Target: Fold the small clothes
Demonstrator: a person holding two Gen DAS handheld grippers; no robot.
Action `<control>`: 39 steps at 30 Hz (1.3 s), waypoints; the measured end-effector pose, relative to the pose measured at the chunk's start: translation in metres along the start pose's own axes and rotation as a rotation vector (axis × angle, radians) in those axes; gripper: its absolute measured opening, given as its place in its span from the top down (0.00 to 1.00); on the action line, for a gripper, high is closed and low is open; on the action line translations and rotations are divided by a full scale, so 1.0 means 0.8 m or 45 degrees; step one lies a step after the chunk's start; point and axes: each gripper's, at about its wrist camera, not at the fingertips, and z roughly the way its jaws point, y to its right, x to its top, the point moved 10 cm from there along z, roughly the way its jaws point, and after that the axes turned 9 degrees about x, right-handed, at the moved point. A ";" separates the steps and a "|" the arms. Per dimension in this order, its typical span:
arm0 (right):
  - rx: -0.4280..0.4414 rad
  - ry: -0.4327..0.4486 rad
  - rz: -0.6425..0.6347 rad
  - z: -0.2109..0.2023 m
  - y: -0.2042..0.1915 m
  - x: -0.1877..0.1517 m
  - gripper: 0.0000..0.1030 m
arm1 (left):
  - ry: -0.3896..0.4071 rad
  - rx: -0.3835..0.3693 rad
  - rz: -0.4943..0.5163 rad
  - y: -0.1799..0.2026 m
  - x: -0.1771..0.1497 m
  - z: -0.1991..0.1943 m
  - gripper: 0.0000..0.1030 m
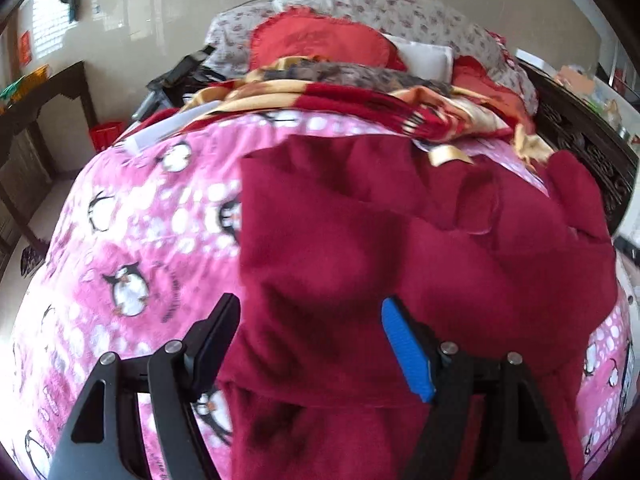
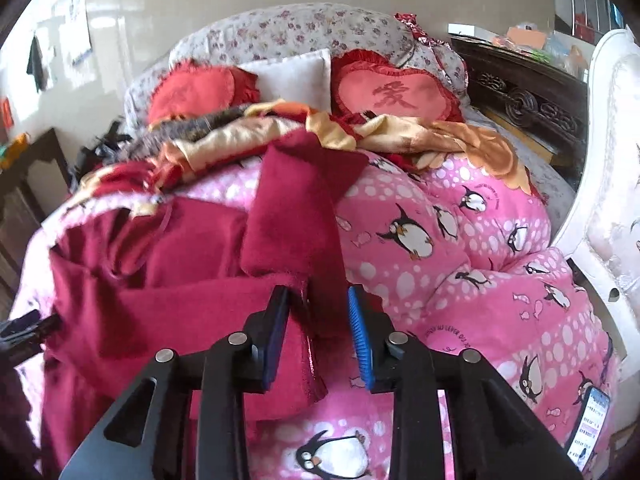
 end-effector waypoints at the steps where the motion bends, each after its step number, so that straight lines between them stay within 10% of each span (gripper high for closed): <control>1: -0.012 0.017 -0.010 0.000 -0.002 0.007 0.90 | -0.016 -0.009 0.022 0.010 -0.002 0.003 0.25; 7: 0.043 -0.025 0.025 0.032 -0.009 0.038 0.70 | -0.106 0.013 0.221 0.060 -0.032 0.034 0.25; 15: 0.092 -0.154 0.024 0.089 -0.007 0.035 0.69 | -0.116 0.000 0.193 0.061 -0.032 0.041 0.23; 17: 0.198 -0.187 0.057 0.092 -0.005 0.029 1.00 | -0.116 -0.002 0.202 0.060 -0.033 0.039 0.23; 25: 0.102 0.081 0.397 -0.016 0.109 0.014 1.00 | -0.129 -0.023 0.175 0.055 -0.034 0.030 0.23; 30: -0.096 -0.104 0.608 -0.026 0.193 -0.074 0.92 | -0.122 -0.013 0.191 0.054 -0.037 0.020 0.23; 33: -0.200 -0.051 0.596 -0.053 0.218 -0.080 0.92 | -0.116 -0.003 0.189 0.052 -0.038 0.014 0.23; 39: -0.057 -0.007 0.353 -0.051 0.163 -0.032 0.84 | -0.116 -0.010 0.158 0.056 -0.037 0.004 0.23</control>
